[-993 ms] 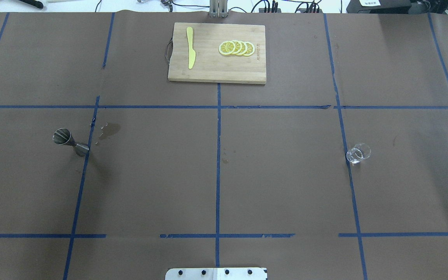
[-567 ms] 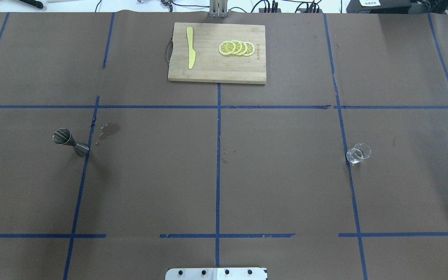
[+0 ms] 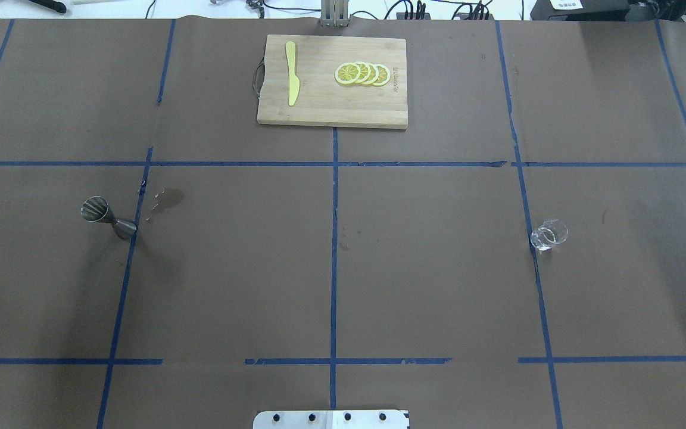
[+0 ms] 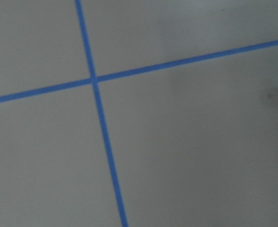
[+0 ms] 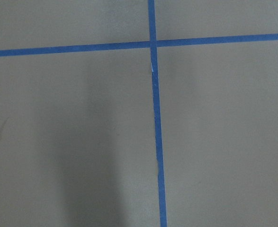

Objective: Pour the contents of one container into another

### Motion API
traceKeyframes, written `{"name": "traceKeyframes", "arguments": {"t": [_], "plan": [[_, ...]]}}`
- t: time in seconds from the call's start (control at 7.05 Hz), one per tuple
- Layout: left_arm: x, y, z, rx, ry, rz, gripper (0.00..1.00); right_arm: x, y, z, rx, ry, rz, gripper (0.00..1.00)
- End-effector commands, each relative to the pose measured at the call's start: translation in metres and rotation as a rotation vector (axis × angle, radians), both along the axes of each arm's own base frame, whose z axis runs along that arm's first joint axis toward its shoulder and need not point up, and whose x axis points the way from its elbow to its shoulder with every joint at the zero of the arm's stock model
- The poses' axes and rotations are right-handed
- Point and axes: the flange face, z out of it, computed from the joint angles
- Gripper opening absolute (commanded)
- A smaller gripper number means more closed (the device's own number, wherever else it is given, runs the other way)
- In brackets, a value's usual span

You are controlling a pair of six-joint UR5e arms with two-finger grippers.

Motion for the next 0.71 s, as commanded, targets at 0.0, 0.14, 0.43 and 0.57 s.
{"name": "traceKeyframes", "arguments": {"t": [0.0,0.14,0.43,0.57], "plan": [[0.053,-0.004,-0.037,-0.002,0.092,-0.06,1.0,-0.001,0.0,-0.001,-0.004,-0.016,0.0,1.0],[0.101,-0.002,-0.06,0.045,0.075,-0.052,1.0,-0.002,0.0,-0.002,0.001,-0.02,-0.002,1.0],[0.17,0.013,-0.131,-0.003,0.096,-0.149,1.0,-0.004,-0.001,-0.003,0.01,-0.033,-0.008,1.0],[0.202,0.03,-0.159,0.031,0.079,-0.204,1.0,-0.008,0.001,-0.003,0.03,-0.049,-0.018,1.0]]}}
